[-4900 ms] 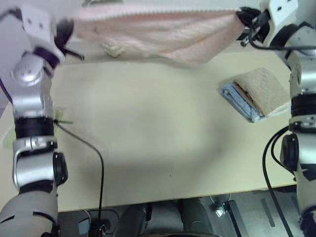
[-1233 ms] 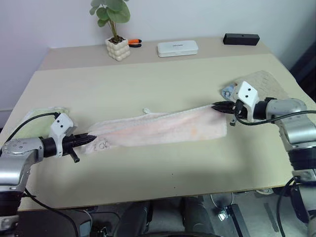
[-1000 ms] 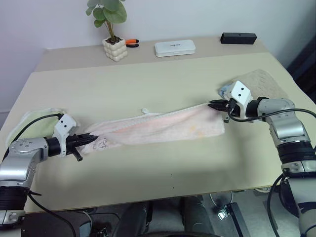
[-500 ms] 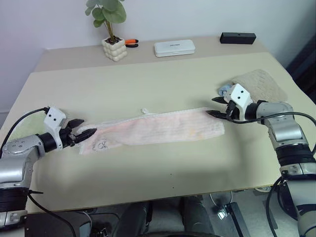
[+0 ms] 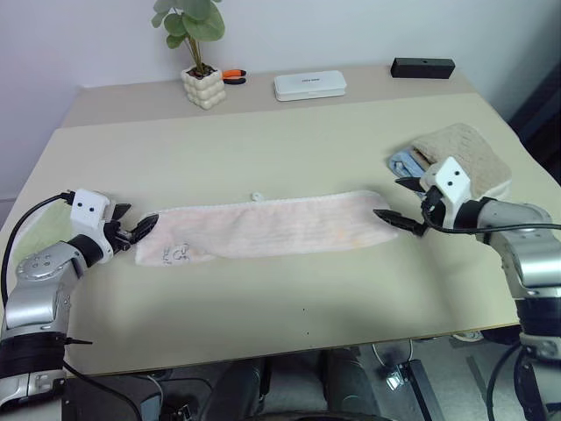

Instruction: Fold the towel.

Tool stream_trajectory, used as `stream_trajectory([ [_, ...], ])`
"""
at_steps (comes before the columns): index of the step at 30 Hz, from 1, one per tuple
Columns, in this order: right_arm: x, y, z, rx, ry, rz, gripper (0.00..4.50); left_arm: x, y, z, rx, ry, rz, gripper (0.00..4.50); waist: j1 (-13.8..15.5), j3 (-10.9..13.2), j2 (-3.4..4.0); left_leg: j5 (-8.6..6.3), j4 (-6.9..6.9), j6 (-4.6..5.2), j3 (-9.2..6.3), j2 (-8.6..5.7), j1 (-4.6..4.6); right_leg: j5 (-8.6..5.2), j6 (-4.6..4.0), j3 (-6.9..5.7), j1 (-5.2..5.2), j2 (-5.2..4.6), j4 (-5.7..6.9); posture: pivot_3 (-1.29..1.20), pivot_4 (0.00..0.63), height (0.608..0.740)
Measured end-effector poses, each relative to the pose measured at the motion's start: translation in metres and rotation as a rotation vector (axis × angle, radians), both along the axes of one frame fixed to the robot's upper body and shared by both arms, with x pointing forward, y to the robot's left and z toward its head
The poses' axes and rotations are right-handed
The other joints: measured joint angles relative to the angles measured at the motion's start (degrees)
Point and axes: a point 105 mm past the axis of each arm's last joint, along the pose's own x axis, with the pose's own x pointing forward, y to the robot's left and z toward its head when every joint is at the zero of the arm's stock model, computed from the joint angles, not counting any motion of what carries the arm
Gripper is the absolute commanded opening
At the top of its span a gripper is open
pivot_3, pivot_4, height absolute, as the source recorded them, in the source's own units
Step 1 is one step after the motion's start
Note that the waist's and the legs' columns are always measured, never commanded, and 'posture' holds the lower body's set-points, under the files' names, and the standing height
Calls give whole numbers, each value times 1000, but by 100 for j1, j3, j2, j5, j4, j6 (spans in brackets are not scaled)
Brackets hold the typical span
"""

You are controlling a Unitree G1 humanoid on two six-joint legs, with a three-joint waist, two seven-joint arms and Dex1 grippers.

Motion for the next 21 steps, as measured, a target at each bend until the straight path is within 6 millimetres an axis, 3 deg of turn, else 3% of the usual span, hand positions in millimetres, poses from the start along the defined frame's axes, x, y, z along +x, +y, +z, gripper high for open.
stream_trajectory([
  [6, -32, 2, 7, 182, 95, -45, 4479, -13, -2, -4, -58, 40, -13, 3488, 5, -1, -2, -3, 0, 5, -1, 1, 3, 1, 1, 0, 4, 0, 2, 0, 150, 740],
  [9, -52, 14, -11, 342, 225, -73, 4479, -13, 2, 5, -80, -9, 15, 3488, 33, -8, -13, -3, -1, 4, -7, 4, 3, 1, 1, -2, 5, 2, 0, 0, 150, 740],
  [11, -60, 19, -27, 422, 323, -125, 4479, -14, -8, 19, -80, -67, -25, 3488, 78, -8, -13, -3, 3, 5, -2, 1, 2, 3, -1, 1, 7, -1, -4, 0, 150, 740],
  [14, -62, 20, -39, 514, 401, -219, 4479, -19, -38, 34, -43, -124, -159, 3488, 124, -10, -9, -3, 4, 5, 1, -2, 3, 7, -4, 5, 8, -1, -9, 0, 150, 740],
  [17, -61, 20, -47, 596, 430, -312, 4479, -30, -85, 28, -17, -99, -344, 3488, 138, -12, -11, -3, 3, 5, 0, -1, 3, 7, -4, 4, 11, 0, -11, 0, 150, 740],
  [18, -59, 22, -50, 625, 444, -346, 4479, -38, -111, 25, -20, -86, -448, 3488, 129, -12, -10, -3, 3, 5, 2, -2, 3, 7, -4, 6, 10, 0, -11, 0, 150, 740],
  [21, -56, 22, -54, 633, 465, -399, 4479, -54, -150, 20, -28, -60, -607, 3488, 118, -12, -9, -3, 0, 5, 2, 0, 4, 7, -4, 7, 8, 3, -10, 0, 150, 740],
])
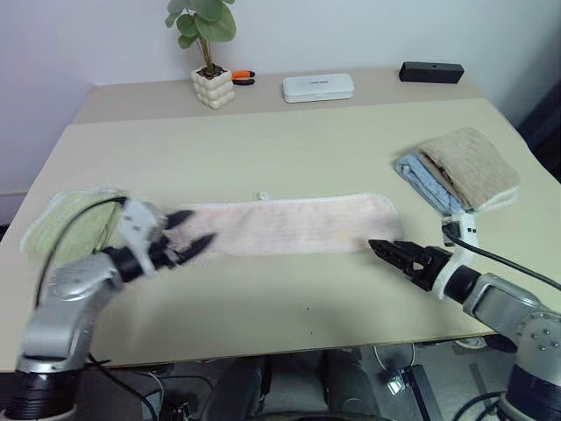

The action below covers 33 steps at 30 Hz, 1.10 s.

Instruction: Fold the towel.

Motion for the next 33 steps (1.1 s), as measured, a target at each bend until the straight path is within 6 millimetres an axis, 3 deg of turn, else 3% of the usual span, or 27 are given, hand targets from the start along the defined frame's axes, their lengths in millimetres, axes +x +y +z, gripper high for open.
stream_trajectory([
  [6, 7, -8, -6, 49, 43, -123, 4479, -13, -41, -2, -57, 22, -122, 3488, -2, -3, 3, 0, 0, 0, 0, 4, 1, 0, 0, -1, 2, 5, 0, 0, 150, 740],
  [10, 23, -7, -4, 109, 45, -185, 4479, -19, -53, -6, -59, 40, -167, 3488, -15, -8, 7, 1, 0, 0, 1, 6, 7, 0, 0, 0, 4, 10, 0, 0, 150, 740],
  [13, 31, -7, -4, 130, 52, -212, 3636, -20, -55, -9, -55, 45, -173, 3488, -8, -10, 6, 1, 0, 0, 1, 6, 6, 0, -1, 0, 4, 12, 0, 0, 150, 740],
  [20, 42, -8, -11, 166, 94, -256, 130, -17, -55, -9, -46, 36, -153, 3488, -11, -9, 10, 1, -4, 0, 0, 12, 4, 0, -1, 1, 0, 19, 0, 0, 150, 740],
  [26, 43, -17, -1, 152, 62, -266, 58, -14, -54, -10, -45, 25, -143, 3488, 2, -7, 13, 1, -3, 1, 0, 12, 1, 0, -1, 1, 1, 19, -4, 0, 150, 740],
  [31, 33, -72, 35, 12, -50, -355, 58, -9, -54, -13, -52, 28, -138, 3488, 7, -6, 17, 1, -2, 2, -1, 8, -2, 0, 0, 0, 4, 17, -10, 0, 150, 740],
  [33, 31, -76, 41, -11, -72, -336, 58, -8, -55, -14, -51, 29, -141, 3488, -21, -6, 18, 1, -3, 2, 12, 29, 1, 0, 0, 2, 4, 30, -12, 0, 150, 740],
])
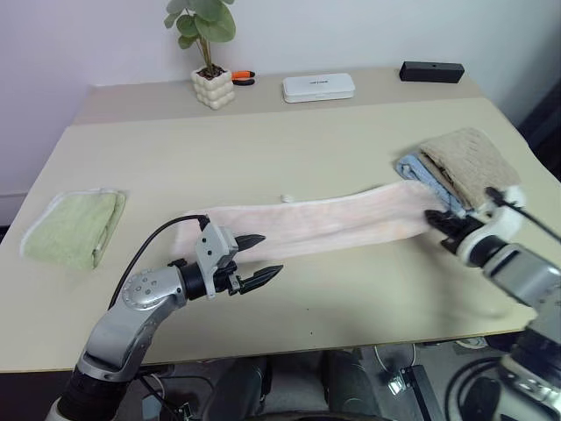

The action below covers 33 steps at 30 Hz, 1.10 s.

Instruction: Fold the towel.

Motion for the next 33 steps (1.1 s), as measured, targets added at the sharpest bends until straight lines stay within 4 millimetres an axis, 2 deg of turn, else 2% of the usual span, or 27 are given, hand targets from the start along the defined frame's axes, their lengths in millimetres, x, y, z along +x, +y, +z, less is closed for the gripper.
stream_trajectory([
  [3, 0, 9, 20, -143, -31, 121, 58, 1, -3, -1, 3, -5, -17, 3488, -13, 3, 15, 0, 0, 0, 11, 12, -1, 0, -1, 8, -4, 13, -1, 0, 150, 740],
  [5, 0, 31, 40, -285, -95, 245, 58, 2, -4, 0, -1, -11, -23, 3488, -14, 1, 8, -1, 1, -1, 12, 30, -1, 0, -2, 8, -2, 29, -7, 0, 150, 740],
  [7, 1, 53, 46, -353, -132, 351, 58, 2, -5, 0, -4, -14, -25, 3488, -4, 0, 4, -2, 1, -3, 11, 36, -1, 1, -4, 9, -2, 36, -11, 0, 150, 740],
  [12, -5, 110, 29, -523, -122, 632, 58, 1, -4, -1, -5, -10, -13, 3488, 29, 2, 1, -3, 5, -5, 11, 35, -7, 2, -6, 9, -3, 34, -16, 0, 150, 740],
  [16, 1, 144, 8, -604, -118, 738, 58, -1, -3, -5, -10, 3, 9, 3488, 28, 3, -3, -4, 5, -7, 9, 35, -8, 3, -8, 9, -5, 35, -17, 0, 150, 740],
  [21, 10, 167, -16, -639, -101, 790, 58, -2, -5, -5, -14, -5, 22, 3488, 30, 3, -3, -4, 5, -9, 7, 34, -9, 5, -10, 9, -7, 36, -16, 0, 150, 740],
  [25, 9, 175, -24, -663, -106, 822, 58, -2, -4, -6, -12, -2, 35, 3488, 30, 3, -3, -6, 4, -12, 4, 35, -8, 5, -11, 9, -9, 40, -16, 0, 150, 740],
  [28, 7, 181, -24, -640, -115, 854, 903, -1, -4, -6, -10, -4, 39, 3488, 29, 3, -3, -7, 4, -13, 4, 36, -8, 6, -12, 9, -9, 41, -16, 0, 150, 740],
  [33, -1, 185, -24, -612, -130, 912, 3334, -1, -4, -6, -7, -6, 39, 3488, 31, 3, -3, -8, 4, -15, 3, 36, -8, 6, -12, 9, -9, 42, -16, 0, 150, 740],
])
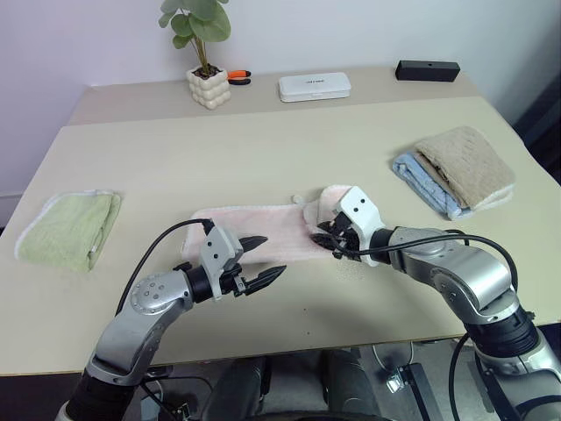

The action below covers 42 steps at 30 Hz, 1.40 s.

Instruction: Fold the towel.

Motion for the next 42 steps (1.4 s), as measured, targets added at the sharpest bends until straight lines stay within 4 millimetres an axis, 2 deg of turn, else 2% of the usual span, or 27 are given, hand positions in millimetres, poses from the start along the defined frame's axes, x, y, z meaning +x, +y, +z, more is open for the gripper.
stream_trajectory([
  [2, -6, -2, 8, 29, -20, 35, 4237, 0, 0, 0, 1, -1, -4, 3488, 9, 0, 0, 0, 1, 0, 0, -1, -2, 0, 0, 0, 0, -1, -1, 0, 150, 740],
  [5, -3, -20, 37, 75, -110, 28, 4237, 0, 0, 0, 3, -2, -8, 3488, 5, 1, -2, 0, 2, 0, 1, -1, -1, 0, 1, 0, 2, 0, -1, 0, 150, 740],
  [8, 10, -42, 59, 145, -174, -59, 3212, 0, 0, 1, 1, -9, -12, 3488, -10, 1, -2, -1, 0, -1, 1, 5, 3, 2, -3, 0, 3, 6, 0, 0, 150, 740],
  [10, 22, -57, 60, 145, -184, -130, 2196, 0, 0, 2, 2, -11, -13, 3488, -6, 1, -1, -1, -1, -1, 1, 6, 4, 3, -5, 0, 2, 6, 0, 0, 150, 740],
  [14, 43, -71, 36, 69, -180, -197, 197, 3, 3, 0, 5, -4, -3, 3488, -21, 1, -1, -1, -1, -2, 5, 6, 5, 4, -7, 0, 2, 6, 0, 0, 150, 740],
  [15, 47, -70, 28, 52, -173, -203, 86, 3, 3, 0, 5, -5, -4, 3488, -18, 1, -1, -1, -2, -3, 5, 6, 5, 4, -7, 0, 1, 6, 1, 0, 150, 740],
  [20, 52, -55, 2, 3, -168, -131, 86, 3, 3, 0, 6, -5, -1, 3488, -14, 1, -1, -3, -2, -7, 4, 6, 5, 5, -8, 0, -1, 6, 1, 0, 150, 740],
  [26, 39, -23, -33, 10, -108, -23, 86, 0, 10, -6, 5, 18, 45, 3488, -19, 0, 0, -6, -3, -12, 2, 8, 7, 6, -9, 2, -2, 8, 3, 0, 150, 740],
  [31, 40, -23, -32, -6, -146, -27, 86, 1, 18, -8, 0, 22, 108, 3488, -11, -3, -3, -7, -2, -13, 1, 9, 12, 8, -12, 2, 3, 11, 4, 0, 150, 740],
  [33, 41, -25, -26, 17, -155, -26, 606, 1, 24, -7, -35, 36, 164, 3488, -19, -1, -2, -7, -2, -13, 2, 9, 8, 8, -12, 3, -1, 10, 5, 0, 150, 740],
  [35, 40, -29, -9, 28, -192, 4, 1327, 0, 35, -5, -86, 68, 255, 3488, -16, 0, 0, -8, -3, -15, 1, 9, 8, 8, -12, 4, -3, 11, 6, 0, 150, 740],
  [39, 34, -25, 36, 30, -332, 103, 3398, 0, 55, -5, -162, 142, 414, 3488, -7, -2, -4, -9, -3, -16, -1, 16, 10, 8, -13, 0, 0, 16, 8, 0, 150, 740],
  [41, 30, -19, 38, 33, -335, 146, 4464, -2, 59, -4, -211, 177, 450, 4017, -3, -2, -5, -9, 0, -16, -1, 15, 8, 8, -13, 0, 2, 14, 7, 0, 150, 740],
  [42, 26, -15, 39, 33, -334, 185, 4500, -8, 63, -5, -273, 219, 493, 4355, -19, -2, -4, -10, -1, -15, 3, 14, 7, 8, -12, 3, 0, 12, 1, 0, 150, 740],
])
